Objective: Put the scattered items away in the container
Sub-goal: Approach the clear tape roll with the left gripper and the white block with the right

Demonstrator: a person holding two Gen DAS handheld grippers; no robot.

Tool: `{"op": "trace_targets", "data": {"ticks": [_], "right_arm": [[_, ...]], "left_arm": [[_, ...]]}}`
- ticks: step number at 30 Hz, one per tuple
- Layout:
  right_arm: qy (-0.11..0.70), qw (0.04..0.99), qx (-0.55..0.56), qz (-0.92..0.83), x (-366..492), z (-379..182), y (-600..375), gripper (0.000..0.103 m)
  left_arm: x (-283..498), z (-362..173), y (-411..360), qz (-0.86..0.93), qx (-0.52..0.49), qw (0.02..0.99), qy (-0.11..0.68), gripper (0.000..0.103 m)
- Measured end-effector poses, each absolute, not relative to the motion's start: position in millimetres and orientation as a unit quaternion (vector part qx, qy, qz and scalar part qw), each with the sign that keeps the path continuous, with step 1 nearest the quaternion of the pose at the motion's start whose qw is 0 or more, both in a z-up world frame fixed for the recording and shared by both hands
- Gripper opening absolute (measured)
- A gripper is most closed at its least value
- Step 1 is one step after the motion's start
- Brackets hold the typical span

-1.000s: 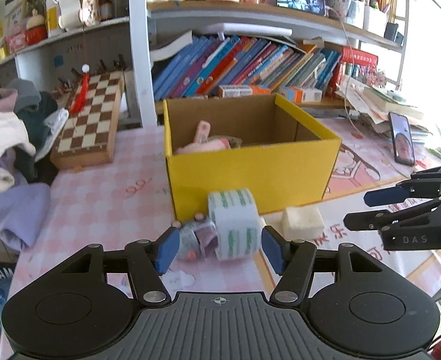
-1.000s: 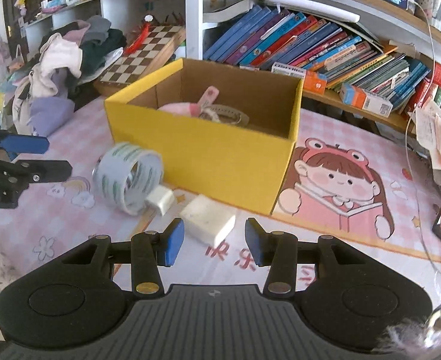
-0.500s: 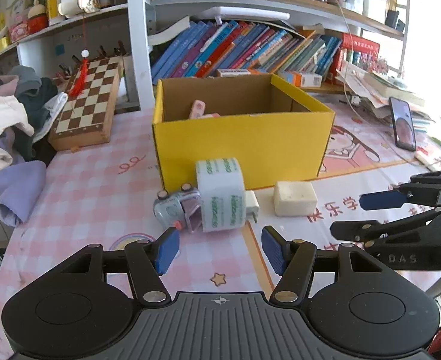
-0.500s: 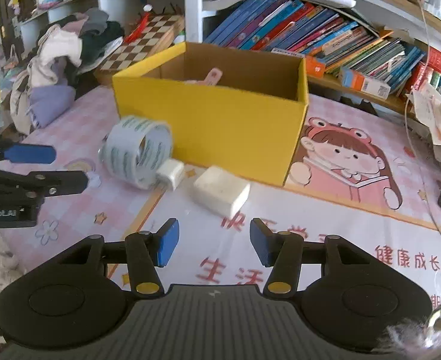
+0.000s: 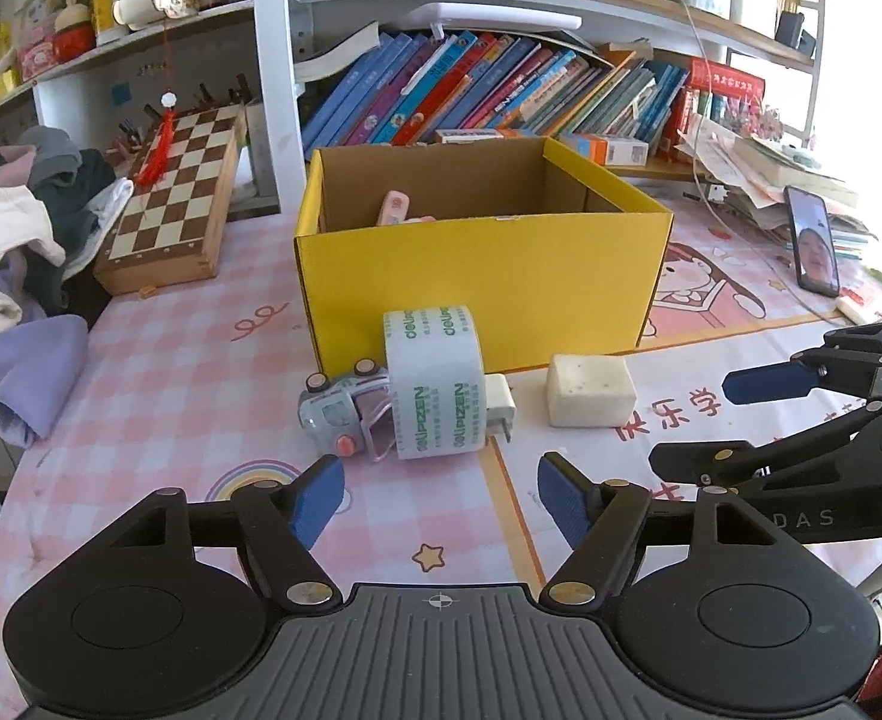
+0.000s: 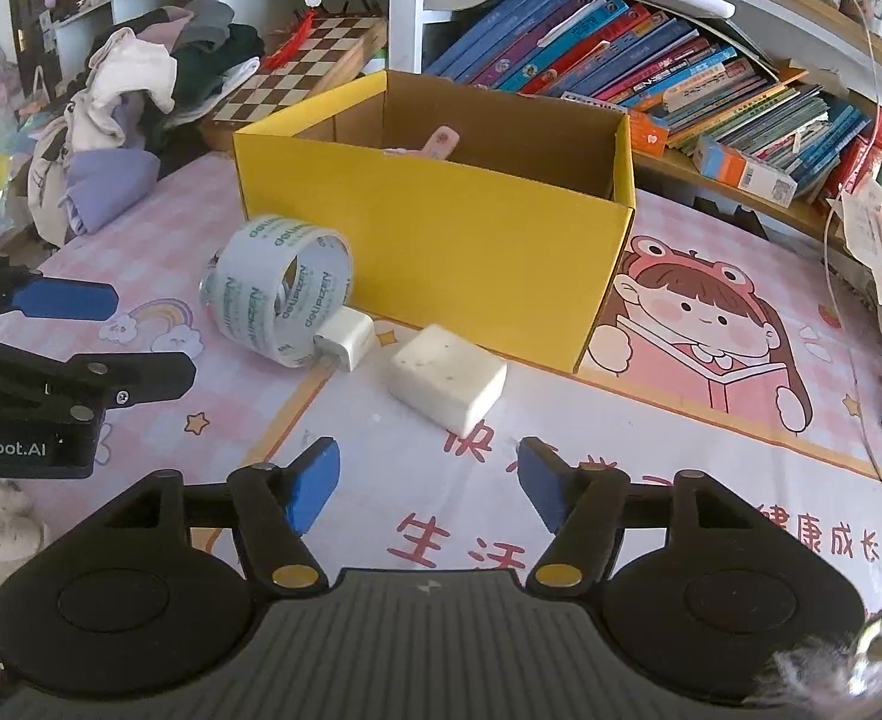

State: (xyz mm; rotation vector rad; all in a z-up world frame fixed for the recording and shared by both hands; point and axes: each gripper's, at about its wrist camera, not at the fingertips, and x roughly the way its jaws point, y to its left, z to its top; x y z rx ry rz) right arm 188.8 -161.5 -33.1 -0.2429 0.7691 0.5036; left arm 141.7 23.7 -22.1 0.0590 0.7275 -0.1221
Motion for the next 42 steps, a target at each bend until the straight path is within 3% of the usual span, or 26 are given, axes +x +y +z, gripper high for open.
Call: {"op": "trace_targets", "data": {"ticks": [4, 42], "right_arm": [[0.372, 0.888, -0.116, 0.244, 194, -34, -163, 0.070], [0.407, 0.861, -0.129, 0.278, 244, -56, -163, 0.070]], "left_arm": [[146, -23, 22, -0.057, 0.027, 0.932, 0.358, 0.073], [186, -41, 14, -0.030, 0.014, 0.922, 0.386, 0.074]]}}
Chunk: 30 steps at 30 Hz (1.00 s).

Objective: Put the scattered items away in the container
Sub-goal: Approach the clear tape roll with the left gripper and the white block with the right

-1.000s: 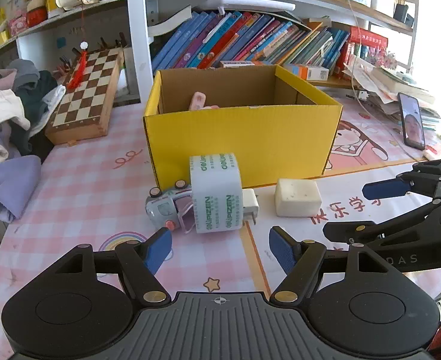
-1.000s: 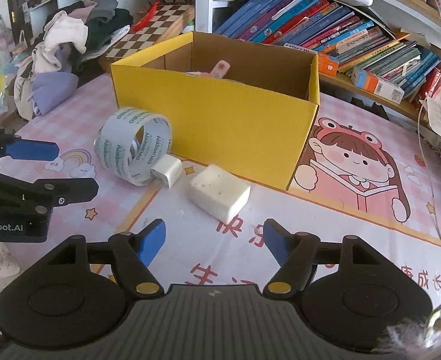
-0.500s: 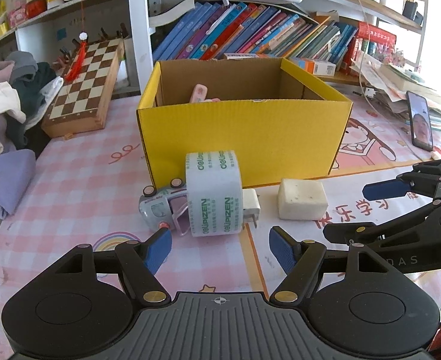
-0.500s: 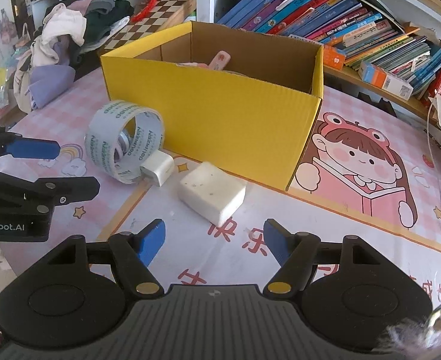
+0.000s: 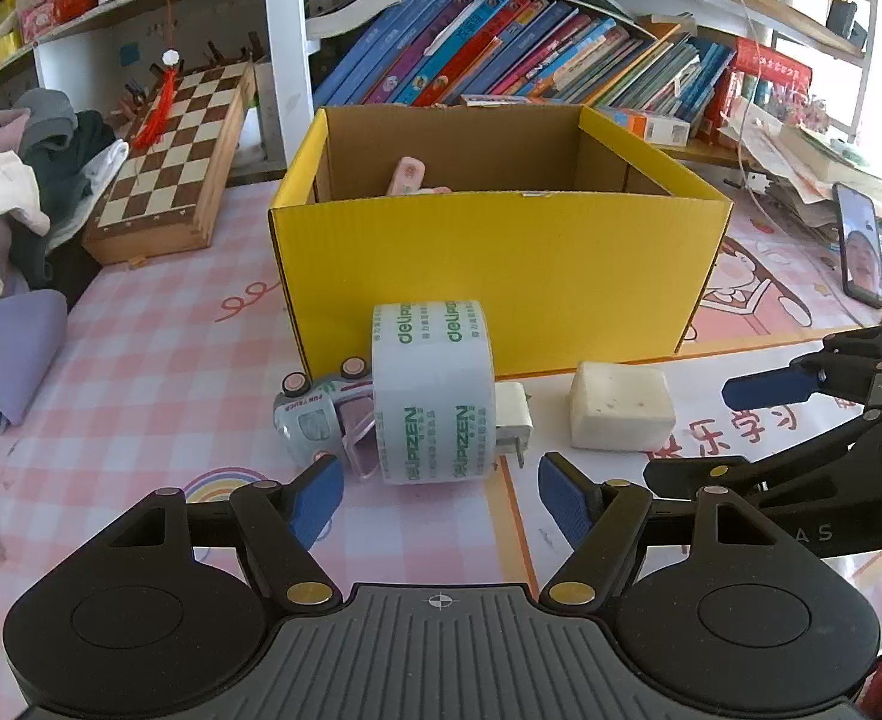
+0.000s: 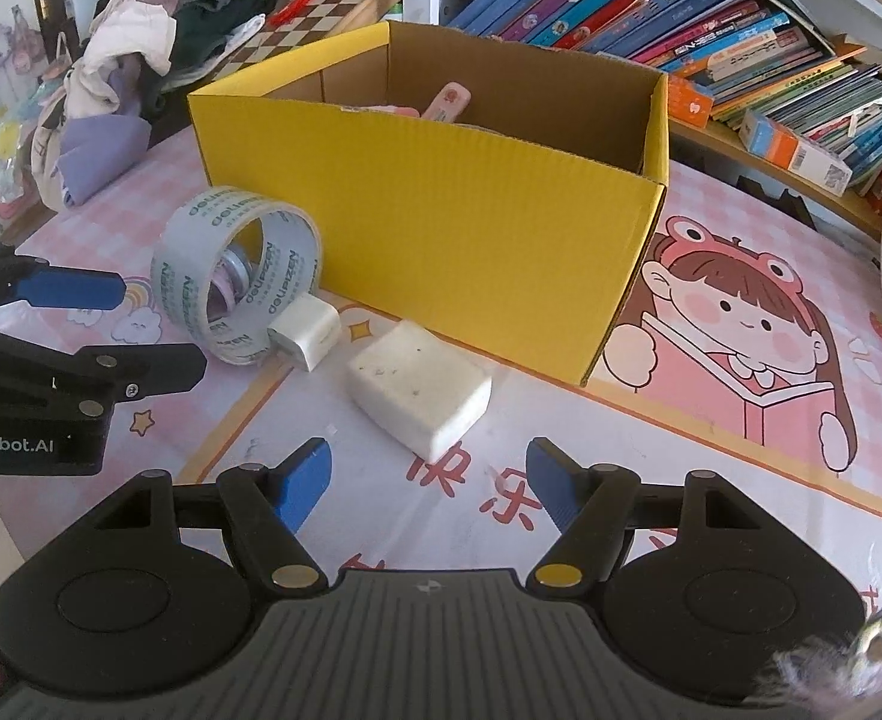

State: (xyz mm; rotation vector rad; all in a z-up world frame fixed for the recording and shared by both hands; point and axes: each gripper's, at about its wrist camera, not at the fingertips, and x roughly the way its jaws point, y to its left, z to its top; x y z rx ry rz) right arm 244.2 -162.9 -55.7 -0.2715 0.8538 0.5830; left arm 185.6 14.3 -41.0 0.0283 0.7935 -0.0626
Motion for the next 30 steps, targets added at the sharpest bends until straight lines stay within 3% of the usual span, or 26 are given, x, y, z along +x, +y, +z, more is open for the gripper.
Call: {"op": "trace_targets", "data": {"ticks": [30], "right_arm": [[0.423, 0.846, -0.137, 0.295, 280, -69, -147, 0.062]], "left_arm": [[216, -49, 17, -0.026, 0.026, 0.919, 0.394, 0.070]]}}
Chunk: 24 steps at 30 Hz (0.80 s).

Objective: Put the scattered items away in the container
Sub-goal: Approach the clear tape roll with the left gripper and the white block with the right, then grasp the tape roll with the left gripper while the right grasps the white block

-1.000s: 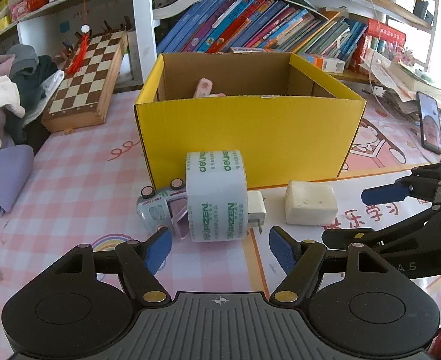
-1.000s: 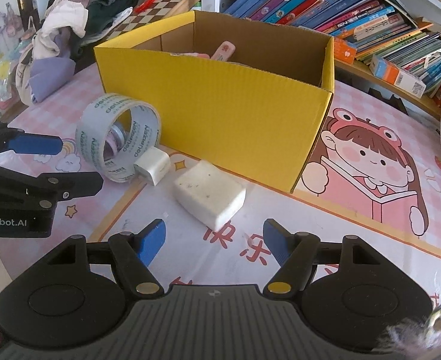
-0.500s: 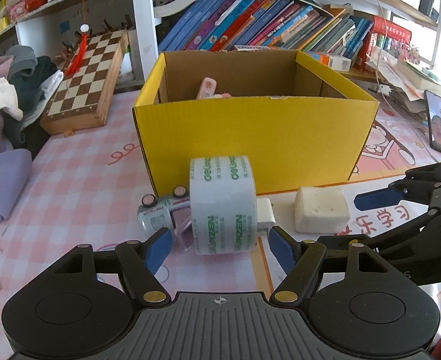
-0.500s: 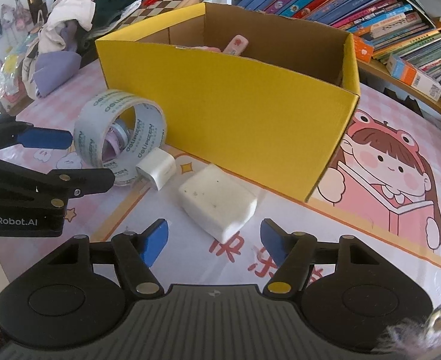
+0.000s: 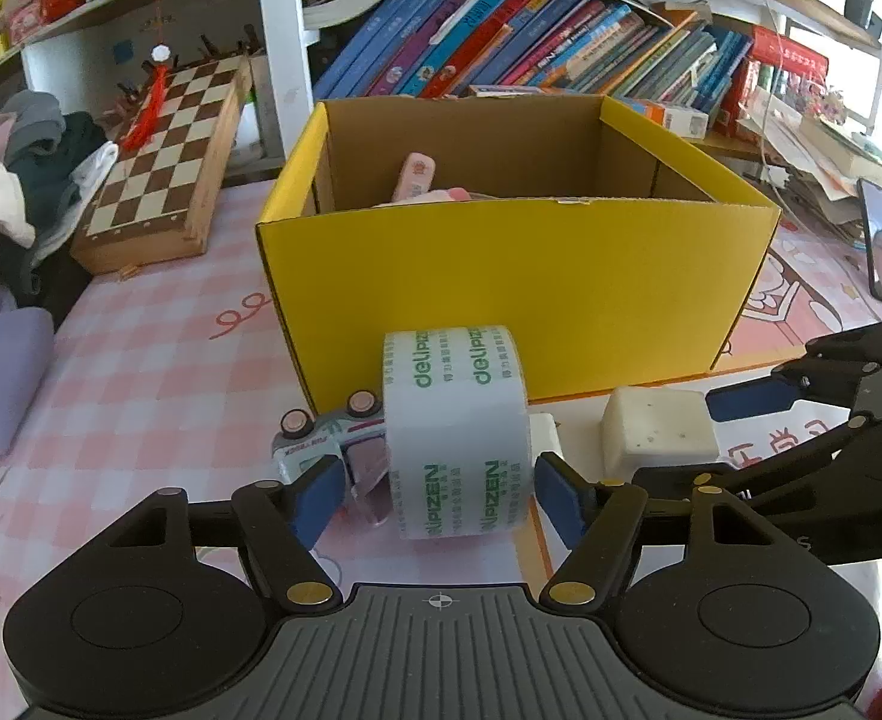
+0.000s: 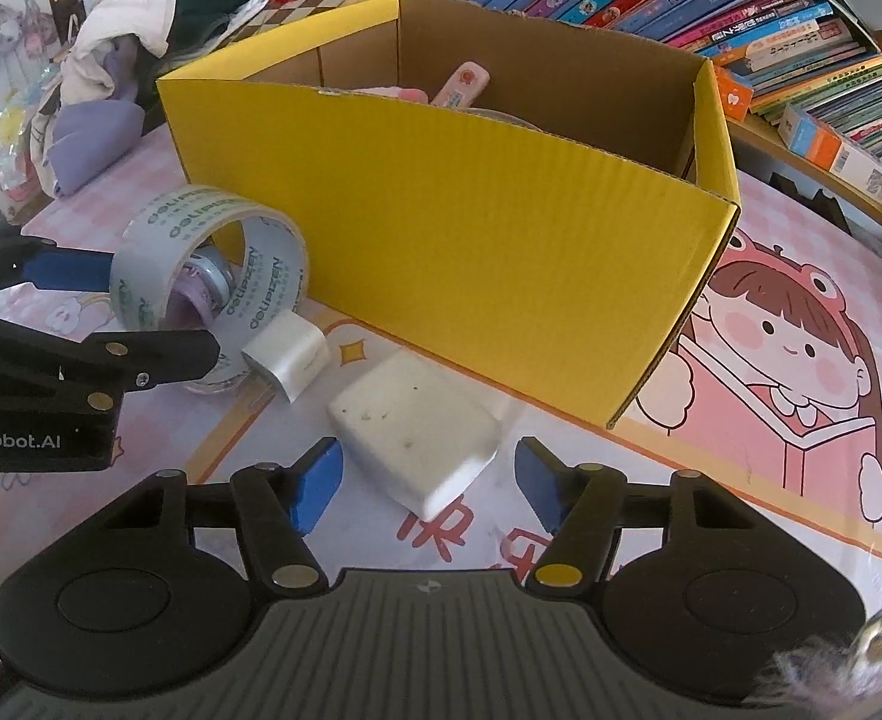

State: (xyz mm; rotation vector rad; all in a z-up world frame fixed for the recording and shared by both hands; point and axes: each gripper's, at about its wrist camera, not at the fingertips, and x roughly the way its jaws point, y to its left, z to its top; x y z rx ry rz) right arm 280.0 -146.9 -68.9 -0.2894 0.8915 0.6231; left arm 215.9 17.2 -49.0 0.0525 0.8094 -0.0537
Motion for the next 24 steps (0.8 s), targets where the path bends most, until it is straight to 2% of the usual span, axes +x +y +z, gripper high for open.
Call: {"op": "trace_targets", "data": {"ticks": [5, 9, 15, 24], "right_arm": [[0.424, 0.843, -0.139, 0.301, 280, -71, -144, 0.057], [0.420, 0.844, -0.142, 0.302, 279, -70, -143, 0.052], [0.415, 0.847, -0.135, 0.303, 275, -67, -147, 0.043], [0.404, 0.854, -0.131, 0.300, 262, -61, -152, 0.039]], "left_arm": [[216, -50, 15, -0.029, 0.034, 0.918, 0.395, 0.062], [214, -48, 14, -0.035, 0.039, 0.919, 0.390, 0.044], [207, -42, 13, -0.044, 0.036, 0.927, 0.372, 0.043], [193, -33, 9, -0.062, 0.042, 0.935, 0.348, 0.043]]}}
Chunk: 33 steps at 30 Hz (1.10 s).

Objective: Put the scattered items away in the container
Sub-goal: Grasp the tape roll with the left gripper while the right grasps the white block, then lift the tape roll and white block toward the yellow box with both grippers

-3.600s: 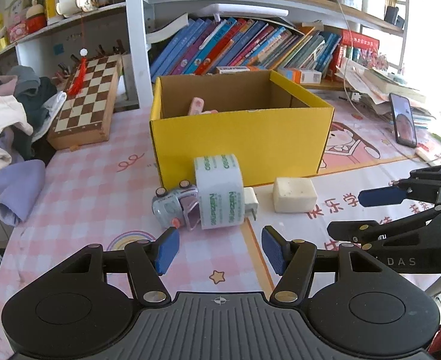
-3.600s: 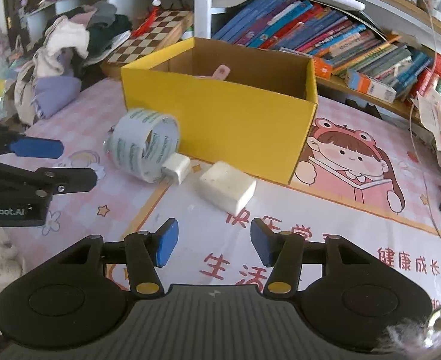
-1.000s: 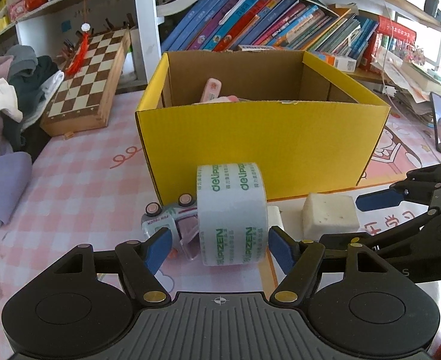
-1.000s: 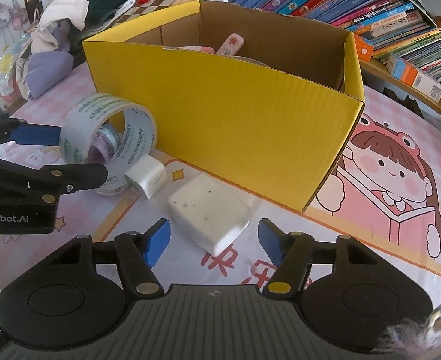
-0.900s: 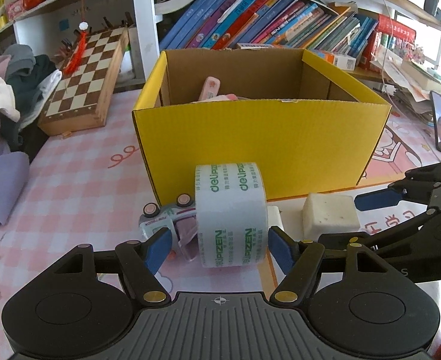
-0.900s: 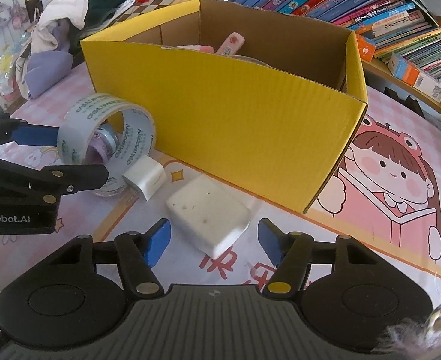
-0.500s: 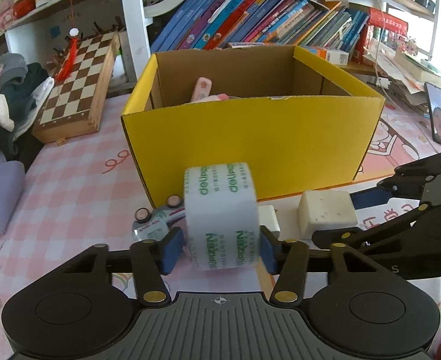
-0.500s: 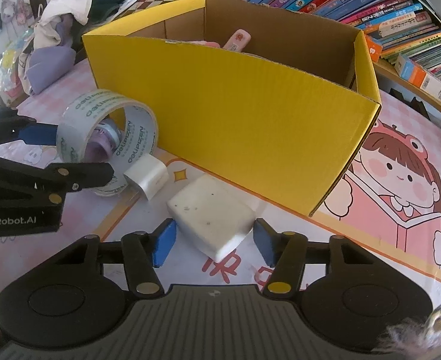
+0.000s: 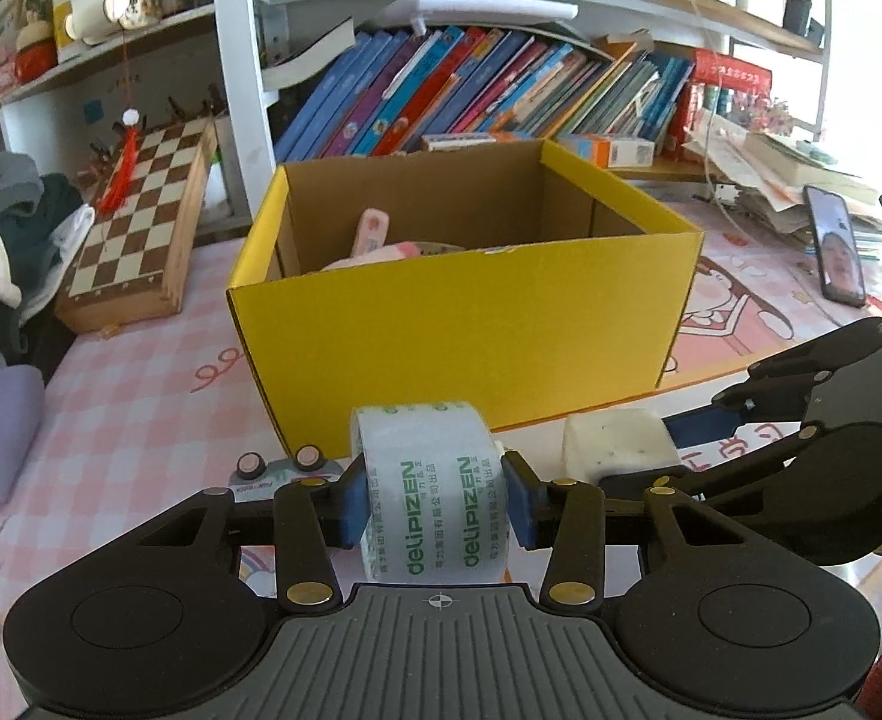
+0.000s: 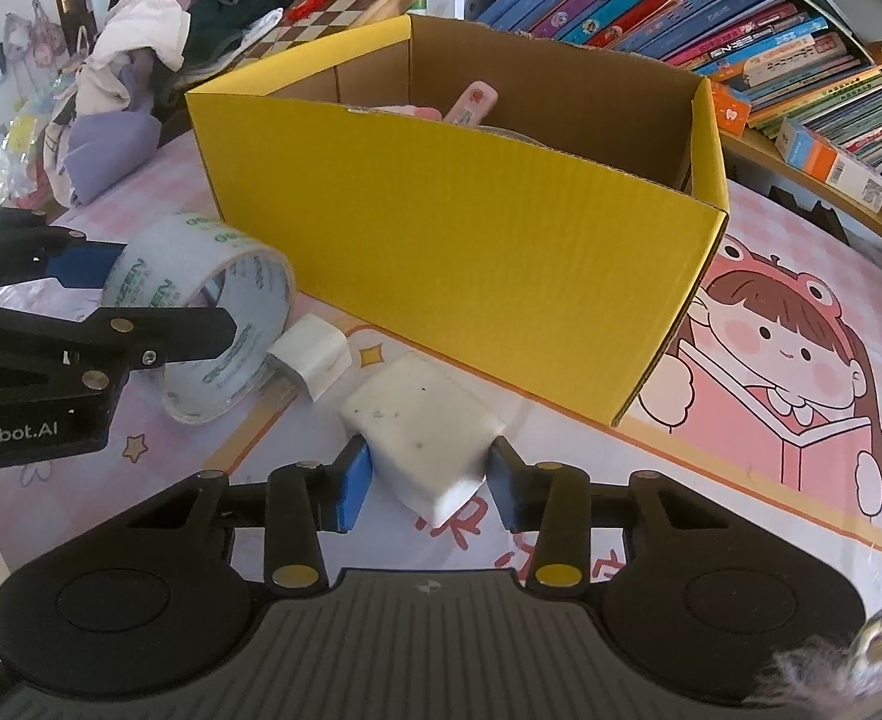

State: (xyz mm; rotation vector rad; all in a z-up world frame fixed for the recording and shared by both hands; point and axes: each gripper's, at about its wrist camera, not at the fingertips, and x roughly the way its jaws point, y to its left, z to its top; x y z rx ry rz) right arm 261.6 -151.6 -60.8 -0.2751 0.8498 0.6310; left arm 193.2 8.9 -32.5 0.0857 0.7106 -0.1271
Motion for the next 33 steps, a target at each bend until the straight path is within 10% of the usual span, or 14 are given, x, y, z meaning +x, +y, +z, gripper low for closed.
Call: {"op": "trace_targets", "data": {"ticks": [33], "right_arm": [[0.373, 0.879, -0.124, 0.271, 195, -37, -162, 0.038]], "left_arm": [[143, -2, 7, -0.108, 0.047, 0.951, 0.286, 0.042]]}}
